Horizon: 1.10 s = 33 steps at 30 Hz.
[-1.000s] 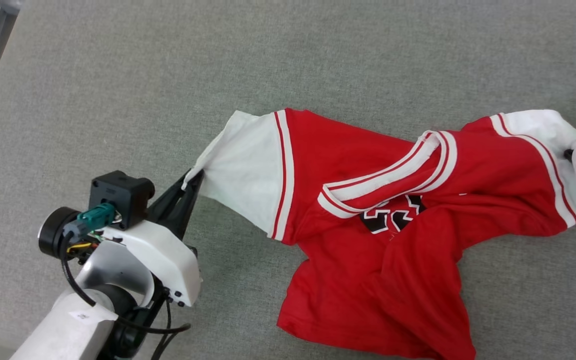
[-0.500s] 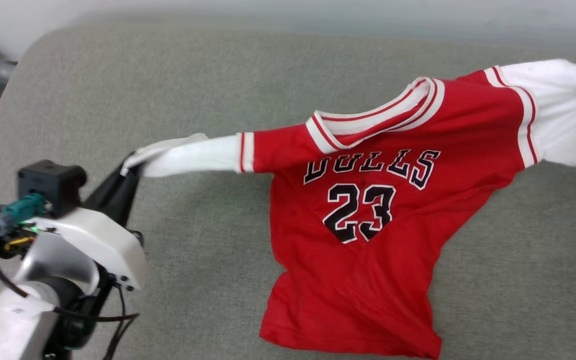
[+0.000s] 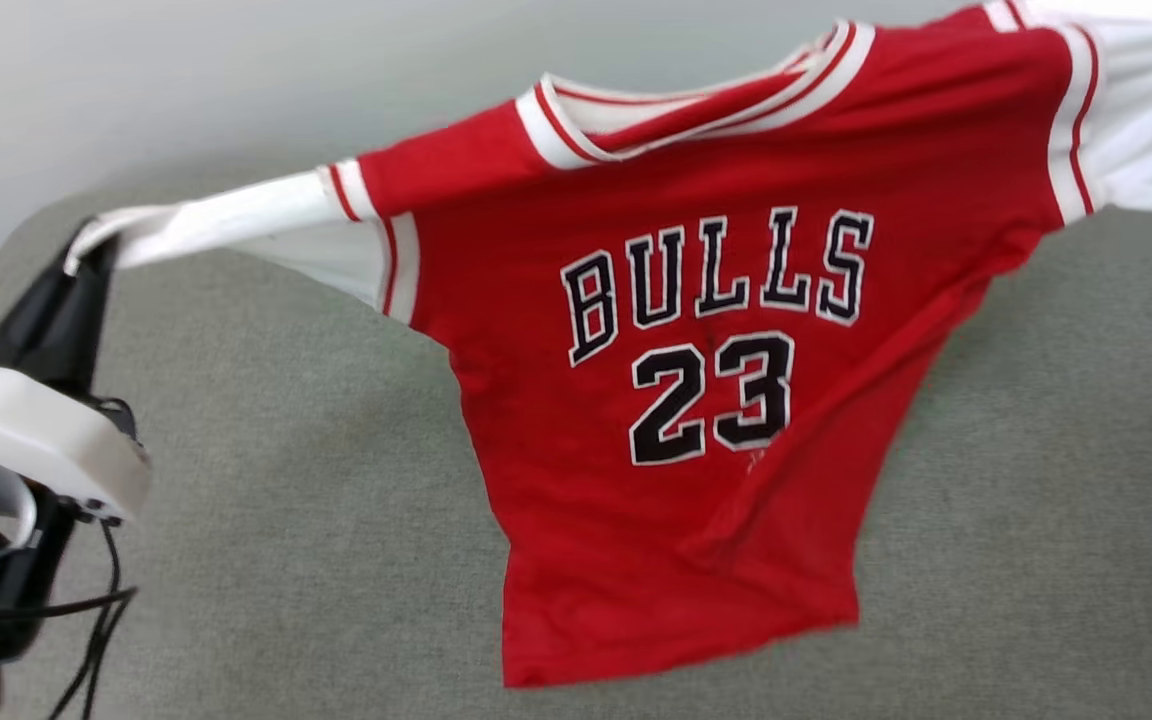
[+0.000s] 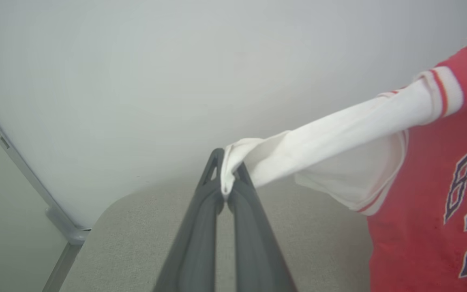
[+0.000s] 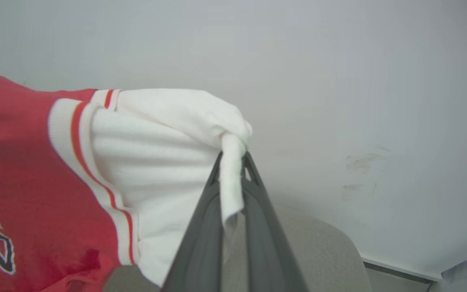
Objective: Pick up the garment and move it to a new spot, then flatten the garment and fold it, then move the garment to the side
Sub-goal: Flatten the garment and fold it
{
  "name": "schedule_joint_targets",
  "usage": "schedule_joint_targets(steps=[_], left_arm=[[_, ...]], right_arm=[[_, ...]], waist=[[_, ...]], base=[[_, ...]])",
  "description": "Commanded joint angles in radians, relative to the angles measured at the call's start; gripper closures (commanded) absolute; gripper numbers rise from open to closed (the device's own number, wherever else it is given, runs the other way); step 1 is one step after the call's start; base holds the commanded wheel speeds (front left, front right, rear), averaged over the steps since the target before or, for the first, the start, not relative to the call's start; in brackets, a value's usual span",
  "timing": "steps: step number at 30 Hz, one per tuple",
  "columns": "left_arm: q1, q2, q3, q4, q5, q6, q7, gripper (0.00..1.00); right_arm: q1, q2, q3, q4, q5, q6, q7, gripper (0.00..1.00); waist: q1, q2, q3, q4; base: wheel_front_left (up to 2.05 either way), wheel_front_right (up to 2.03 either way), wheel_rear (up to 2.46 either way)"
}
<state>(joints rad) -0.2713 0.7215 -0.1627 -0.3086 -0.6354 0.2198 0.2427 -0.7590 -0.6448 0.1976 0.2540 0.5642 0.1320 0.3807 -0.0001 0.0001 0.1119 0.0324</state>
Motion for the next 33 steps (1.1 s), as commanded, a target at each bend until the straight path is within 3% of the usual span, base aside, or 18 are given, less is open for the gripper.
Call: schedule_joint_targets(steps=[1,12,18,25,33], left_arm=[[-0.010,0.016,0.020,0.000,0.001,0.000,-0.008,1.00],[-0.064,0.073,0.132,-0.027,-0.004,0.013,-0.054,1.00],[-0.092,0.082,0.152,-0.010,-0.034,-0.013,-0.060,1.00],[-0.232,0.119,0.147,0.067,-0.071,-0.081,-0.042,1.00],[-0.556,0.169,0.089,0.245,-0.052,-0.181,-0.010,1.00]], right_arm=[[-0.008,-0.008,-0.017,-0.012,0.000,-0.002,-0.014,1.00],[-0.039,0.009,-0.118,-0.151,0.010,-0.003,-0.049,1.00],[-0.055,0.010,-0.154,-0.212,-0.010,-0.003,-0.038,1.00],[-0.147,0.012,-0.184,-0.188,-0.053,-0.003,-0.052,1.00],[-0.372,0.032,-0.178,-0.078,-0.117,-0.004,-0.085,1.00]], waist=[[0.0001,-0.0001,-0.023,-0.020],[0.0001,-0.0001,-0.047,-0.047],[0.0001,-0.0001,0.004,-0.053],[0.0001,-0.0001,0.139,-0.048],[0.0001,-0.0001,0.340,-0.043]], base=[[0.00,0.00,0.00],[0.00,0.00,0.00],[0.00,0.00,0.00],[0.00,0.00,0.00],[0.00,0.00,0.00]])
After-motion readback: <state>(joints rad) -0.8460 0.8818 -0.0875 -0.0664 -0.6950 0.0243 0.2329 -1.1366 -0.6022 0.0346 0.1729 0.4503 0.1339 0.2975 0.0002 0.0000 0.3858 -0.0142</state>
